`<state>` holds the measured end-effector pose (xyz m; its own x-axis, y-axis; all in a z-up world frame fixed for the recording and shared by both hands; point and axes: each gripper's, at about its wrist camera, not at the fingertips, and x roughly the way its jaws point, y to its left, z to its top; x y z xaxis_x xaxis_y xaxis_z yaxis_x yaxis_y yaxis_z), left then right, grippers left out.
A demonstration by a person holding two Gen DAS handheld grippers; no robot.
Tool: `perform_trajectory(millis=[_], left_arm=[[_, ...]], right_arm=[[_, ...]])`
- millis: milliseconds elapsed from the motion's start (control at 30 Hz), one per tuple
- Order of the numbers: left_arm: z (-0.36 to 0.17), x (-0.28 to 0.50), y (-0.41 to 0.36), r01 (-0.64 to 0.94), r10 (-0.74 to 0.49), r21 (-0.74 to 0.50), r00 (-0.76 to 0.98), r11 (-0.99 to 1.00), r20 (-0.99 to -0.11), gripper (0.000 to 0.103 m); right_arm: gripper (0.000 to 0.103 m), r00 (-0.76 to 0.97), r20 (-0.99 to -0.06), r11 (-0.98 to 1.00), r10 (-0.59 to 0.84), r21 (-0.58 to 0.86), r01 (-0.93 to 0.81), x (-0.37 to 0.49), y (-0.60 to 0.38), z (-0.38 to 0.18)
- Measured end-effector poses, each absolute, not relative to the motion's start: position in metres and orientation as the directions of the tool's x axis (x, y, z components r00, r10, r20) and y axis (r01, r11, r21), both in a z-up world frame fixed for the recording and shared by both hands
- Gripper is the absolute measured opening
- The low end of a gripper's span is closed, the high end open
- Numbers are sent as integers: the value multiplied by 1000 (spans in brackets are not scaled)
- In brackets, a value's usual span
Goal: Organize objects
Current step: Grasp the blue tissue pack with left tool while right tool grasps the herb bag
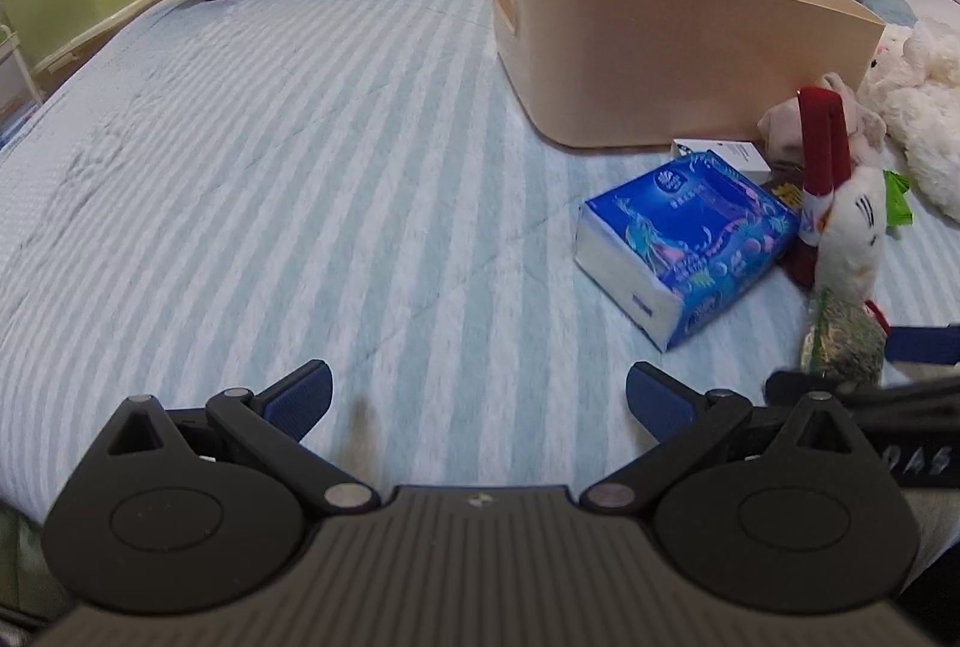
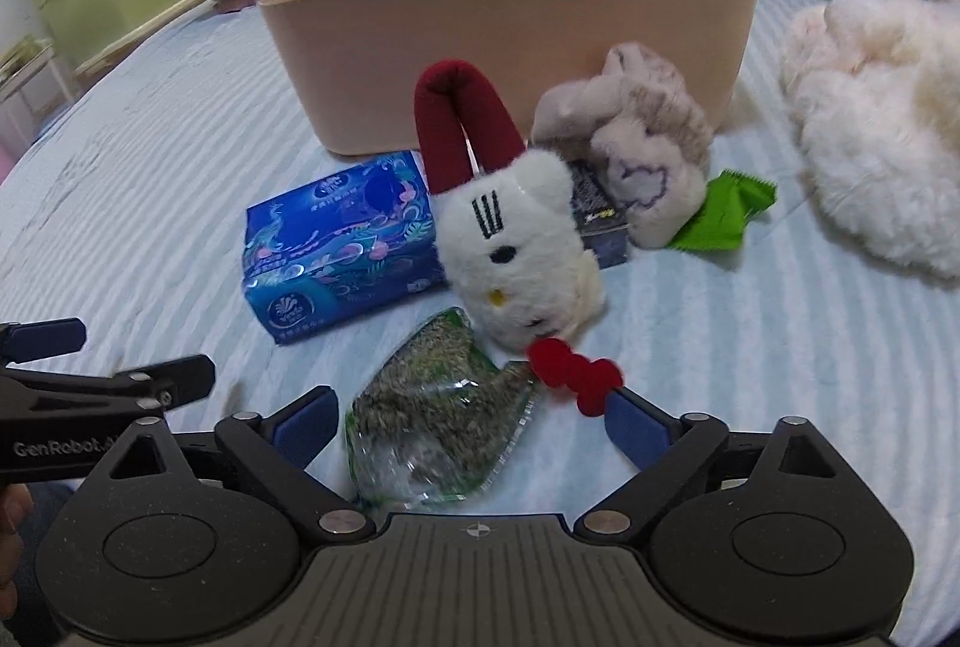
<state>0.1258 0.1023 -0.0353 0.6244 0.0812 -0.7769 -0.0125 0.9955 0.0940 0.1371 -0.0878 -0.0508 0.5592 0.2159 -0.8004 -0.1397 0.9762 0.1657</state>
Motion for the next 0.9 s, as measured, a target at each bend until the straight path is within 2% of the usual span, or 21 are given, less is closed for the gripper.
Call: perform_trajectory(millis=[200, 267, 467, 700, 800, 833, 900], left_arm=[[-41, 141, 92, 65, 3, 56, 628, 996, -779, 103], [-44, 146, 85, 99, -36, 34, 628, 995, -778, 103], [-50, 170, 67, 202, -126, 5, 631, 979, -766, 103], [-64, 197, 53, 320, -175, 42, 620, 947, -765, 103], [-67, 198, 50, 361, -195, 59, 625, 931, -756, 102], [-67, 198, 50, 368, -199, 62, 627, 928, -753, 97], [-65, 196, 50, 385, -229, 35, 616, 922, -754, 88]], right_arm=[[92, 557, -820, 986, 136, 56, -158, 131, -90, -60], [91, 551, -823, 987, 135, 61, -150, 129, -100, -59], [80, 564, -815, 989, 135, 74, -129, 129, -128, -56], [78, 578, -795, 978, 185, 91, -188, 140, -135, -52], [67, 582, -787, 974, 202, 102, -201, 142, -134, -51], [64, 584, -784, 973, 208, 107, -204, 142, -134, -51], [49, 585, -780, 970, 224, 117, -215, 141, -134, -50]])
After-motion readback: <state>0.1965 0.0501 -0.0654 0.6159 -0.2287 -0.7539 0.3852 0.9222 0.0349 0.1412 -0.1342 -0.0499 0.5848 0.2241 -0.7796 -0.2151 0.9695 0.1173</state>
